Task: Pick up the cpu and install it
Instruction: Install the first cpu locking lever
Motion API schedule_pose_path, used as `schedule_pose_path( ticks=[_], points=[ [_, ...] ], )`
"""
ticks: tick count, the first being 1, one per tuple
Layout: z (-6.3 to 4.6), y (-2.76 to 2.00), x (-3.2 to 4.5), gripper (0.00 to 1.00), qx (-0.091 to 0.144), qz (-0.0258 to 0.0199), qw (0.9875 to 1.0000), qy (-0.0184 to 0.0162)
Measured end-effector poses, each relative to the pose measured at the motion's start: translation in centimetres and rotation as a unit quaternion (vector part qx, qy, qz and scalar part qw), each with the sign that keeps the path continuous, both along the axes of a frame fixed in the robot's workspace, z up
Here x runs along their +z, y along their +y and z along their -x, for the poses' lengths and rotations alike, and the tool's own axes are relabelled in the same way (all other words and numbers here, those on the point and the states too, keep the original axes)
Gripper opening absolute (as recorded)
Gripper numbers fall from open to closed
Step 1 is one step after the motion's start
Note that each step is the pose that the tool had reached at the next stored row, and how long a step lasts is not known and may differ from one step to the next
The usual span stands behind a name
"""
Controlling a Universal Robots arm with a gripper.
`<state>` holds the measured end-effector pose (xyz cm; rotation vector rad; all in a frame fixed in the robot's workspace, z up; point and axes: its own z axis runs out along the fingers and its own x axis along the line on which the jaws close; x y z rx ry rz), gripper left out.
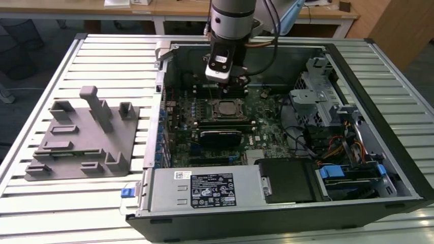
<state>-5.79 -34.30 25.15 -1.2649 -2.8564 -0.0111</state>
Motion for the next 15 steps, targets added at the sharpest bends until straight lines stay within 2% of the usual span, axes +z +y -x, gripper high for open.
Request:
schedule_pose_path(
  ticks=[4,8,11,15],
  points=[
    [0.0,0.0,-0.06,0.11,0.036,0.0,0.9994,0.0],
    [0.0,0.0,-0.1,0.11,0.072,0.0,0.9974,0.0],
    [0.0,0.0,-0.13,0.11,0.098,0.0,0.9952,0.0],
    [0.0,0.0,-0.17,0.11,0.134,0.0,0.991,0.0]
  ],
)
